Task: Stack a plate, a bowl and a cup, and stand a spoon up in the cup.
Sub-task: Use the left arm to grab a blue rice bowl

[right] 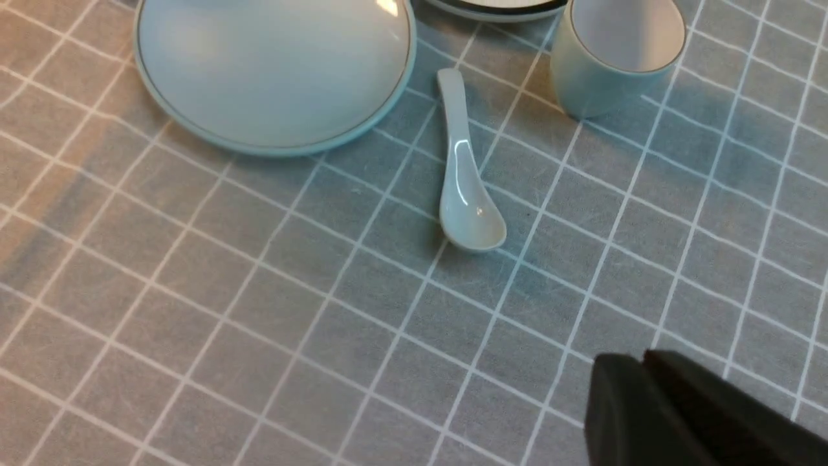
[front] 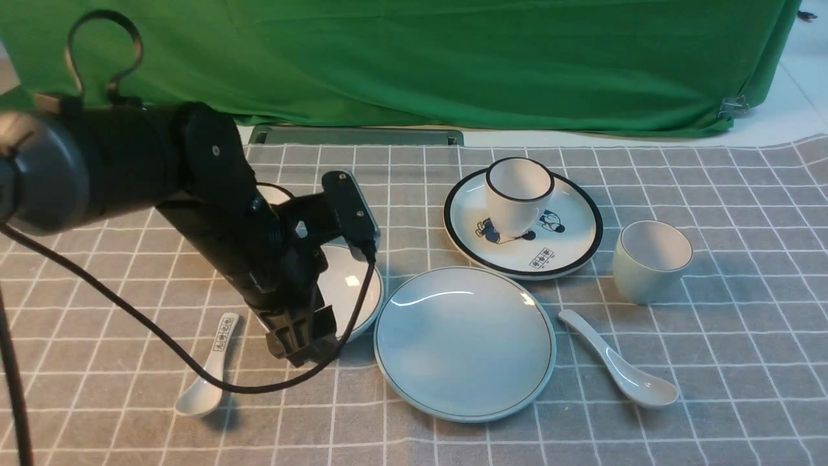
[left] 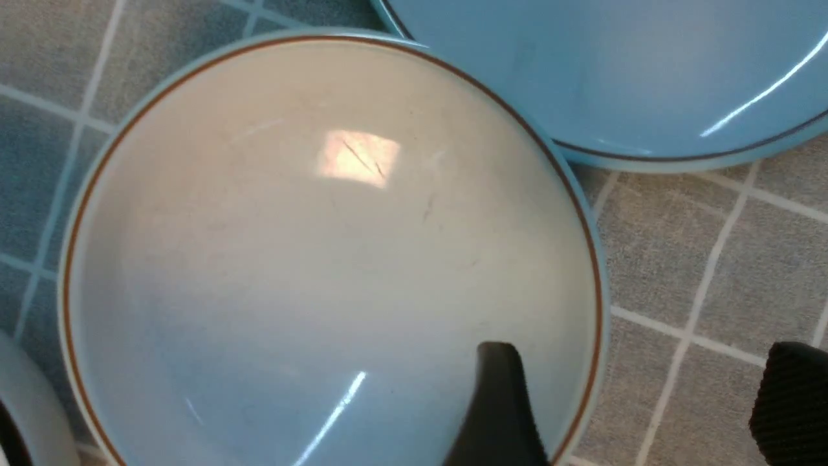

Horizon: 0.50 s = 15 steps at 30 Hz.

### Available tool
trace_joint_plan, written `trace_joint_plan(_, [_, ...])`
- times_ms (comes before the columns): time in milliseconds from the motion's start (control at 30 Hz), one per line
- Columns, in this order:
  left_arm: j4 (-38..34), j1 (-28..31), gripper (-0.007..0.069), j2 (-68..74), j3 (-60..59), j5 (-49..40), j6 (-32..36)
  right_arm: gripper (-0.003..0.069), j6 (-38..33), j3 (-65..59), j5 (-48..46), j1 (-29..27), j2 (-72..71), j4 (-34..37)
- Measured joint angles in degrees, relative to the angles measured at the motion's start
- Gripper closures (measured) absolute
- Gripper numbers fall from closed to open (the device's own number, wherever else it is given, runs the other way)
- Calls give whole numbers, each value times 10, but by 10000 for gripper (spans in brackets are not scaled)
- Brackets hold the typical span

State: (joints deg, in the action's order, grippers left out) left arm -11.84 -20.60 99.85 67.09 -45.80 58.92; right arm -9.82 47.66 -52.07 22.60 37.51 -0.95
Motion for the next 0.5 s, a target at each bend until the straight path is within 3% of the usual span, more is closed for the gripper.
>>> trace_joint_plan(233, [44,0,183,56,0,38,14,589,2,-1,27,0,0,4])
trace_joint_plan(333, [67,0,275,73,2,44,18,589,12,-1,35,0,0,5])
trace_joint_plan(433, [55,-3,449,71,7,46,21,589,15,-1,37,0,0,6])
trace_joint_plan(500, [54,-6,520,63,11,44,22,589,15,-1,37,0,0,6])
